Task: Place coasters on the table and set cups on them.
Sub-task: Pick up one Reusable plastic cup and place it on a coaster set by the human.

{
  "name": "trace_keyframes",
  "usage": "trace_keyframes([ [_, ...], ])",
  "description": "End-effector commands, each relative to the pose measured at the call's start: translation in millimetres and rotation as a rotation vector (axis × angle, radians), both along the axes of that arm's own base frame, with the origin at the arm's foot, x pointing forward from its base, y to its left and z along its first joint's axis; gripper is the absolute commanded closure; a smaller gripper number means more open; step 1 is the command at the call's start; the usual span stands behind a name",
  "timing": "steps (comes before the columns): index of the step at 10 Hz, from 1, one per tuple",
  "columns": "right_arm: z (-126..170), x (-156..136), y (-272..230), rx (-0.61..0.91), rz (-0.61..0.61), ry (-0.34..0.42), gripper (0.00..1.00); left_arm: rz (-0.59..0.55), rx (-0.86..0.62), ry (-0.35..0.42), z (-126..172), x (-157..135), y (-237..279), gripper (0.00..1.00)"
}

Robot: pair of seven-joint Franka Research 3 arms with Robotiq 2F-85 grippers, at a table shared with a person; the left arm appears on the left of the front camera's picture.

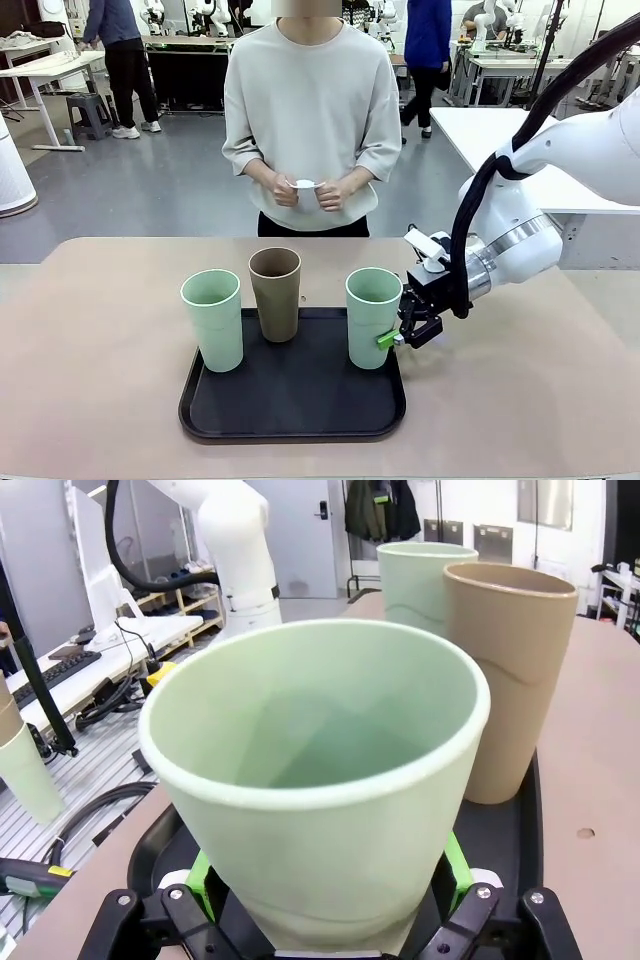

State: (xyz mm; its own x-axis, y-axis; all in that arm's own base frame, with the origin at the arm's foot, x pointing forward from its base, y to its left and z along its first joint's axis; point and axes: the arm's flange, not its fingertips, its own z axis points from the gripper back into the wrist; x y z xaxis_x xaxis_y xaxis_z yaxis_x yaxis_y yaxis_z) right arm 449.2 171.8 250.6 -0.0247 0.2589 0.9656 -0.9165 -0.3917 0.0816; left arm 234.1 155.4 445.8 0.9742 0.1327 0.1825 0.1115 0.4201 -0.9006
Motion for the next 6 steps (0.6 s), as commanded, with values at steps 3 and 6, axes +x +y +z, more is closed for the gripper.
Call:
trace_keyframes([
  [3,-2.0,4.8,5.0,0.109,0.078,-0.012,0.59,0.007,-0.003,-0.011,0.2,-0.2,1.7,0.0],
  [6,-0.6,6.8,2.6,0.11,0.079,-0.013,1.0,0.007,-0.003,-0.011,0.2,-0.2,1.7,0.0],
])
